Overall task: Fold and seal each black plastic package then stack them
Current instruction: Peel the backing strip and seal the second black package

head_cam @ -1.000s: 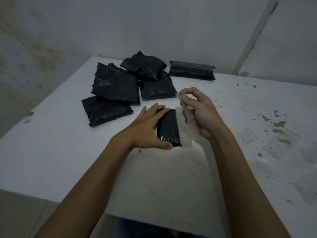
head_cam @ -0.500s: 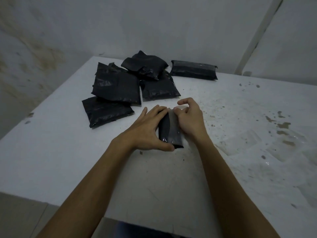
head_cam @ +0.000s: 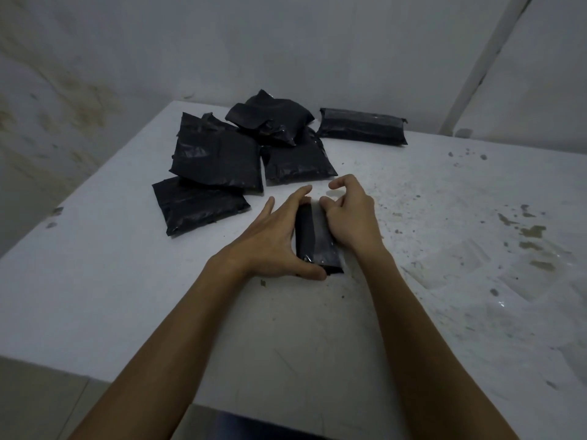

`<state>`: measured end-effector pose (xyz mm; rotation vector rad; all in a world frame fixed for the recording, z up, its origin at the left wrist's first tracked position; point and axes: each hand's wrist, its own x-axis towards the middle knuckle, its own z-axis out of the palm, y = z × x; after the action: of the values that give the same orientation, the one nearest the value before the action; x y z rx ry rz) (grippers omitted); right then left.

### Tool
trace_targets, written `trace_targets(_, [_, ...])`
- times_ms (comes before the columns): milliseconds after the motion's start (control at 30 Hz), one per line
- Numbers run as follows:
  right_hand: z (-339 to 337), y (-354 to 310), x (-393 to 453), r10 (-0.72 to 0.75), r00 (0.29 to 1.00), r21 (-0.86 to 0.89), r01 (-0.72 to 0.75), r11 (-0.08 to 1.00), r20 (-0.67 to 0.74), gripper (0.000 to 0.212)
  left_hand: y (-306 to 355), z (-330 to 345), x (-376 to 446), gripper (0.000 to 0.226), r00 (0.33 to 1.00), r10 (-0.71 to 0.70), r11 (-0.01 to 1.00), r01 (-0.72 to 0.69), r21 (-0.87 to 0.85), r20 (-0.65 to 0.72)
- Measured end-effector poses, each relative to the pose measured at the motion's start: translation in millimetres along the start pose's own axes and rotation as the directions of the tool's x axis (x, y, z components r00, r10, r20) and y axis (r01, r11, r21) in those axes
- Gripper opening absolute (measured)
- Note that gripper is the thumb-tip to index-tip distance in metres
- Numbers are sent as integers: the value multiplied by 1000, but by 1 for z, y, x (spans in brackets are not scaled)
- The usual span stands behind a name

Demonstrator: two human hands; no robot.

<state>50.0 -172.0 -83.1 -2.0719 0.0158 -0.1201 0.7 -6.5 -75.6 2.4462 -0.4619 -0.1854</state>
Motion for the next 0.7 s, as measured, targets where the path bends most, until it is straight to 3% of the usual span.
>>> trace_targets(433, [1,1,3,-19,1000,-68,20,997,8,24,-4,0,1,106,999,43,999,-42,5,-4])
trace_targets(700, [0,-2,2,68,998,-67,-68,995,0,27,-11,3,4,119,999,27,992,-29,119,20])
